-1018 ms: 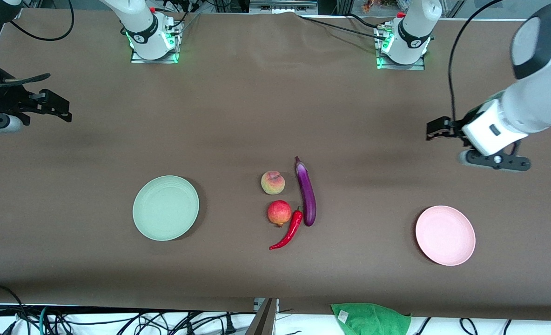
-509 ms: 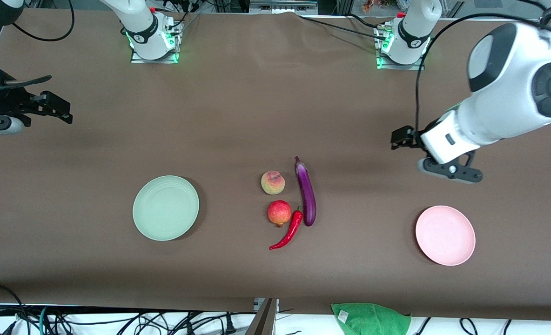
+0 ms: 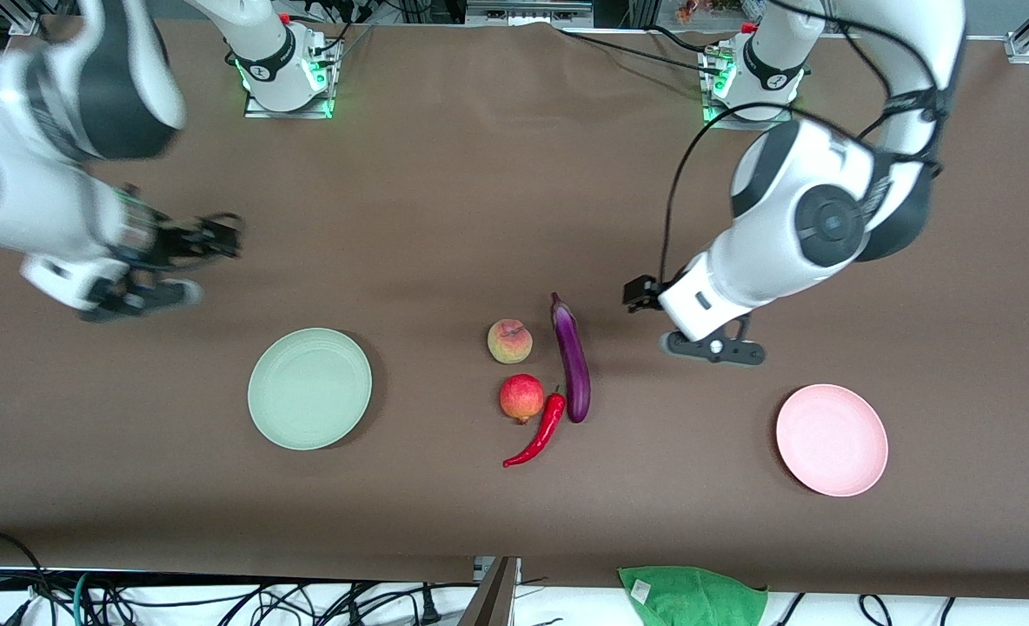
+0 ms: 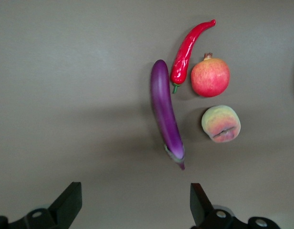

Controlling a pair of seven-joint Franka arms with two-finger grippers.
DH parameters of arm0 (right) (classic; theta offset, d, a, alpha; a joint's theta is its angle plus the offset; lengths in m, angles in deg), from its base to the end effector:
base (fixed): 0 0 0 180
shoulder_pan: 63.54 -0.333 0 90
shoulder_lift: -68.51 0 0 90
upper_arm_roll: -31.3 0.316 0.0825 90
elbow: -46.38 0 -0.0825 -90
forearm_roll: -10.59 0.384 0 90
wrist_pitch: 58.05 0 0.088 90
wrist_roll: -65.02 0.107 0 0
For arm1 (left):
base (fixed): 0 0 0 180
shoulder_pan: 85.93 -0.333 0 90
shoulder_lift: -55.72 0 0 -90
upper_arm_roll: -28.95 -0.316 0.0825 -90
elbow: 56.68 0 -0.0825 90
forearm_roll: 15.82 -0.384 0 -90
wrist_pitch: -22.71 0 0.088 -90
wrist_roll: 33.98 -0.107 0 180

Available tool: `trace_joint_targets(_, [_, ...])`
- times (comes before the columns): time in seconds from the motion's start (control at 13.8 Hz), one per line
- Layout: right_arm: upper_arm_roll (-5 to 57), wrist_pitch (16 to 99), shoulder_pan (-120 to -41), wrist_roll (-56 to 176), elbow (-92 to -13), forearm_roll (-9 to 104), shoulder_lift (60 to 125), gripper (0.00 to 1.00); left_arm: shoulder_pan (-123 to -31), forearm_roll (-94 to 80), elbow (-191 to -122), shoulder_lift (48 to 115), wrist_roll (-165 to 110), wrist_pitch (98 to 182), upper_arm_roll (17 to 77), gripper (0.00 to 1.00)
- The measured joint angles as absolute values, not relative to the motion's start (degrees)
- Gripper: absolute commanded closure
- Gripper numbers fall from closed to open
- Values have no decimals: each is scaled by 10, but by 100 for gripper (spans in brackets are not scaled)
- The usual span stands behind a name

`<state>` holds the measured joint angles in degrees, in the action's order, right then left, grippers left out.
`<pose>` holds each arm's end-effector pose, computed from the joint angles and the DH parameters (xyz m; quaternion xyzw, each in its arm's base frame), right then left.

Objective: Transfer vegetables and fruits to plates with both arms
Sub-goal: 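Reach the right gripper to the peach while the left gripper grasps the eggplant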

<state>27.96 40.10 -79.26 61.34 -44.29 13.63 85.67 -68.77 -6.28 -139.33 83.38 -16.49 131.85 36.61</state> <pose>0.6151 0.1438 0.4516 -0.9873 -0.1338 0.0851 0.0108 0.6317 -0.2883 0.4140 0.9936 -0.0284 -0.0472 0.0988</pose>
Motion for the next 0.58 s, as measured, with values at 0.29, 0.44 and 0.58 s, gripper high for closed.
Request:
trace_joint_targets(0.29, [292,507,-876,788,-366,166,995,0,-658,-109,-1395,885,-100,1384,367,0])
trace_joint_targets(0.44, [293,583,-917,879,-324,186,1060,0,-647,-122,-1395,914,-76,1425,367,0])
trace_joint_targets(0.58, [294,665,-948,926,-308,220,1105,0,-636,-139,-1396,941,-51,1461,367,0])
